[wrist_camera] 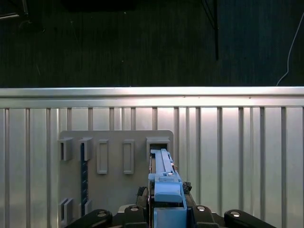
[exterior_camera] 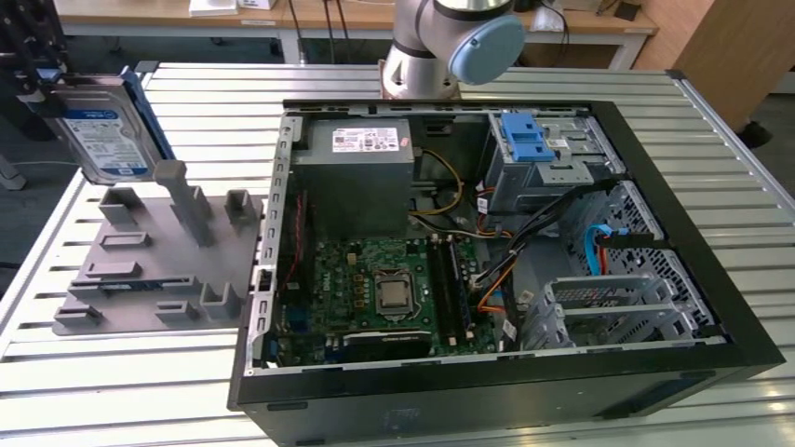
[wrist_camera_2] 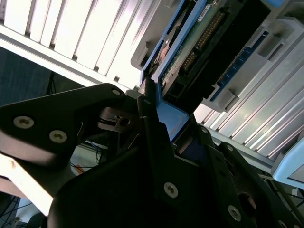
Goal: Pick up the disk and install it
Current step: 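Pick up the disk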
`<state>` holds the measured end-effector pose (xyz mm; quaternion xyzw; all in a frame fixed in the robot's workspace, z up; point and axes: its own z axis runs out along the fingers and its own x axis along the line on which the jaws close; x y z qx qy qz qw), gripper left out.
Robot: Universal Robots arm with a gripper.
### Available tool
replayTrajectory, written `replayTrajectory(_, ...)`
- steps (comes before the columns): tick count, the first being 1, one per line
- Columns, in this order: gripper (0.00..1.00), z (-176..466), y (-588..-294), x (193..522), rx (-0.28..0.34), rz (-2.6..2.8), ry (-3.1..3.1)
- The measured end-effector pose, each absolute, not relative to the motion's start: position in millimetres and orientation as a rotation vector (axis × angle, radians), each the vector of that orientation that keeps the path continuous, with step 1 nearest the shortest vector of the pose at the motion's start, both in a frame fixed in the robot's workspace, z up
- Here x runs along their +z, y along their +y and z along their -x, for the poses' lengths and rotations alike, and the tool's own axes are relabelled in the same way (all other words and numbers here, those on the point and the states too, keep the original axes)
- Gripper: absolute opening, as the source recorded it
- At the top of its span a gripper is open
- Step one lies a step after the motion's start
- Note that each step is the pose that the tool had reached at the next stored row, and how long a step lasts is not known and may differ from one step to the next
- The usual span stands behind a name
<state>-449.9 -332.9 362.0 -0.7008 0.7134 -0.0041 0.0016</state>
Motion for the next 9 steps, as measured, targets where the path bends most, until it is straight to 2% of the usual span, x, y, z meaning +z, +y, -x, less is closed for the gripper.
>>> replayTrajectory(9, 0.36, 450.0, -332.9, 366.0, -0.013, 2.199, 2.239)
